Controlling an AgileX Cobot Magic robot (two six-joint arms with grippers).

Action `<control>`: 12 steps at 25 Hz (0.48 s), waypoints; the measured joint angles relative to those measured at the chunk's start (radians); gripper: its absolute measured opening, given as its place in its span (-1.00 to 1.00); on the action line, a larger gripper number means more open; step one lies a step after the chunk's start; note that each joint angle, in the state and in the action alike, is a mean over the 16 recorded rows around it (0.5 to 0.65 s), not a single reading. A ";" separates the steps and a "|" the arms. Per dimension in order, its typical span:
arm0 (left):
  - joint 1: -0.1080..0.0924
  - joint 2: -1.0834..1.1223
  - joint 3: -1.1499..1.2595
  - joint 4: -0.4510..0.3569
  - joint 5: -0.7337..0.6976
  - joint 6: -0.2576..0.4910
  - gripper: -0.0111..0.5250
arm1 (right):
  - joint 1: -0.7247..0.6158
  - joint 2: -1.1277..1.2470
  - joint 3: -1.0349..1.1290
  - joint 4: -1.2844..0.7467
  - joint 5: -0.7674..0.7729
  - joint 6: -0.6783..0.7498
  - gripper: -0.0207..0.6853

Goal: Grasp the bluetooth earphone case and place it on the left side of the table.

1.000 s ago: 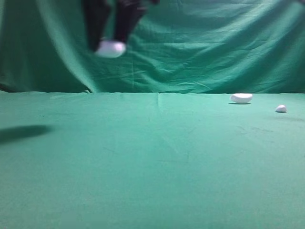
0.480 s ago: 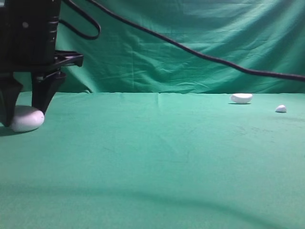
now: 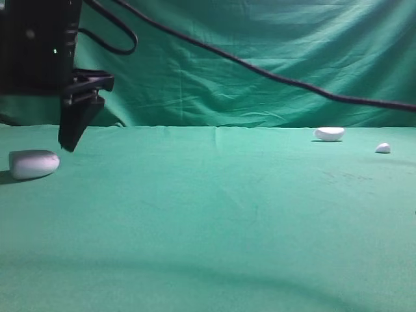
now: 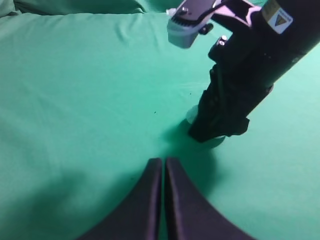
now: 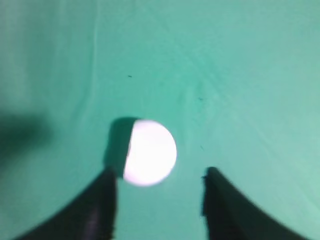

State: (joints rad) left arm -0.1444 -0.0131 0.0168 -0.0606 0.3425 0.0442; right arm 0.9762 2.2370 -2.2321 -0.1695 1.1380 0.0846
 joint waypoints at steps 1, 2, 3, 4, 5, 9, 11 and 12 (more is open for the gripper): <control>0.000 0.000 0.000 0.000 0.000 0.000 -0.96 | -0.001 -0.026 -0.009 -0.002 0.021 0.009 -0.28; 0.000 0.000 0.000 0.000 0.000 0.000 -0.96 | -0.003 -0.054 -0.017 -0.004 0.042 0.015 -0.38; 0.000 0.000 0.000 0.000 0.000 0.000 -0.96 | -0.005 -0.083 -0.022 -0.007 0.061 0.021 -0.48; 0.000 0.000 0.000 0.000 0.000 0.000 -0.96 | -0.008 -0.113 -0.023 -0.009 0.077 0.025 -0.58; 0.000 0.000 0.000 0.000 0.000 0.000 -0.96 | -0.012 -0.145 -0.020 -0.012 0.090 0.028 -0.66; 0.000 0.000 0.000 0.000 0.000 0.000 -0.96 | -0.040 -0.285 0.038 -0.022 0.115 0.037 -0.89; 0.000 0.000 0.000 0.000 0.000 0.000 -0.96 | -0.061 -0.361 0.093 -0.026 0.119 0.041 -0.93; 0.000 0.000 0.000 0.000 0.000 0.000 -0.96 | -0.072 -0.400 0.125 -0.027 0.120 0.042 -0.94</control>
State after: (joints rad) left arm -0.1444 -0.0131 0.0168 -0.0606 0.3425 0.0442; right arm 0.9038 1.8371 -2.1067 -0.1970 1.2583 0.1268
